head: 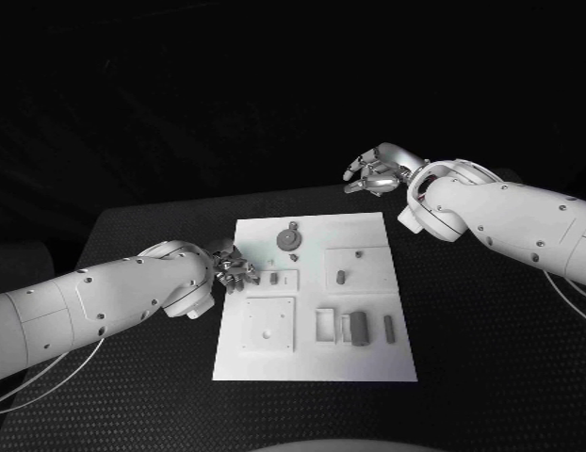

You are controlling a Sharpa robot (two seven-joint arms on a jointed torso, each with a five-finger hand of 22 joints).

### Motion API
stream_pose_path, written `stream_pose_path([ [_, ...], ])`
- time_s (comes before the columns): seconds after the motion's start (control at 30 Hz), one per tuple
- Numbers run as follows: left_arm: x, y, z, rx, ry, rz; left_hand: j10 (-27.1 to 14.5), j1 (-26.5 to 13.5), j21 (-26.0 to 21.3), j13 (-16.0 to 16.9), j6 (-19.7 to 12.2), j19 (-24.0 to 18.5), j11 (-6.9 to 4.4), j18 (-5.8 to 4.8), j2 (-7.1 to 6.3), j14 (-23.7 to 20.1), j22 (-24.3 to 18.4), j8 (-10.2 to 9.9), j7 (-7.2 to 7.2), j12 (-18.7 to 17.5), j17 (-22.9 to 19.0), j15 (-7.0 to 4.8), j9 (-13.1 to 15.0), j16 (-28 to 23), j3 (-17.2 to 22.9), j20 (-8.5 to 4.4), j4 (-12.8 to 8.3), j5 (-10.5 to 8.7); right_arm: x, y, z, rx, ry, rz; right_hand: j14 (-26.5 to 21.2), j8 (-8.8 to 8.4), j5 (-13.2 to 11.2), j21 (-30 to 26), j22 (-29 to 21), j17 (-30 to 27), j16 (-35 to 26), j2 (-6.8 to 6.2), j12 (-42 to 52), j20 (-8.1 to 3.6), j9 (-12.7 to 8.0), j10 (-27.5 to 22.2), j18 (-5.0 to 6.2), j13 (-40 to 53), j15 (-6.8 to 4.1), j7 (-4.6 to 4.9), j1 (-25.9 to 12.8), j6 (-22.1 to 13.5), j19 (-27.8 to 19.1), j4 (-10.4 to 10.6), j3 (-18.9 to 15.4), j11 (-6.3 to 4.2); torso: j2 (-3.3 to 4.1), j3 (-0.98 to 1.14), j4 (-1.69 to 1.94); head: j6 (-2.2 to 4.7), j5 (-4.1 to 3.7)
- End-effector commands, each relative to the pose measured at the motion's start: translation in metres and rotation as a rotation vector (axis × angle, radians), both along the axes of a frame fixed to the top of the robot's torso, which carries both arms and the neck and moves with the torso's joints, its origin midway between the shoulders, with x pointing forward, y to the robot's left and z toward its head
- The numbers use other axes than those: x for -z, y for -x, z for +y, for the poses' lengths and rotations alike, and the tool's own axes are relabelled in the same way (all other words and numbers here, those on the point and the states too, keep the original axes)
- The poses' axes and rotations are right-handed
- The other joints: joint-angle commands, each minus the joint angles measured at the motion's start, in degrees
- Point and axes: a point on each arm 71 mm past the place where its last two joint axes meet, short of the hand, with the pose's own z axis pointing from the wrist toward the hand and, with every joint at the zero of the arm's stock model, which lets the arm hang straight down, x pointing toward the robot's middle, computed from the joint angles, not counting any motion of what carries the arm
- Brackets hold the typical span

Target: Assemble the parts on the task board

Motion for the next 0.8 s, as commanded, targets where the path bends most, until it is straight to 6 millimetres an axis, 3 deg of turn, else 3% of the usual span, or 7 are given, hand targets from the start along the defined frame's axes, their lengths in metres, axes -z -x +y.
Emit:
stream_pose_path([
  [0.03, 0.0025, 0.0015, -0.0021, 0.01, -0.005, 0.002, 0.12, 0.7, 0.17, 0.09, 2.99, 0.34, -0.36, -0.15, -0.05, 0.35, 1.08, 0.18, -2.47, 0.22, 0.1, -0.02, 0.11, 0.08, 0.34, 0.02, 0.09, 0.18, 0.0002, 0.0005, 0.0009, -0.01, 0.001, 0.004, 0.13, -0.3, -0.1, -0.18, 0.58, -0.05, 0.24, 0.27, 0.36, 0.23, 0.09, -0.53, 0.71, -0.06, -0.25, 0.97, -0.13, 0.6, 0.04, -0.02, -0.3, 0.0, 0.01, 0.0, 0.0, 0.0, -0.03],
  [0.8, 0.0028, 0.0042, -0.0028, 0.012, 0.039, -0.007, 0.36, 0.94, 0.18, 0.22, 3.2, 0.59, -0.45, -0.11, -0.28, 0.64, 1.15, 0.19, -2.56, 0.24, 0.16, -0.09, 0.25, 0.08, 0.44, -0.06, 0.04, 0.35, 0.0002, 0.0002, -0.0004, -0.006, 0.0, 0.004, 0.15, -0.31, -0.1, -0.18, 0.59, -0.08, 0.26, 0.34, 0.41, 0.24, 0.1, -0.51, 0.71, -0.13, -0.25, 0.97, -0.22, 0.61, 0.06, 0.06, -0.31, 0.0, 0.02, -0.01, 0.0, 0.09, -0.05],
])
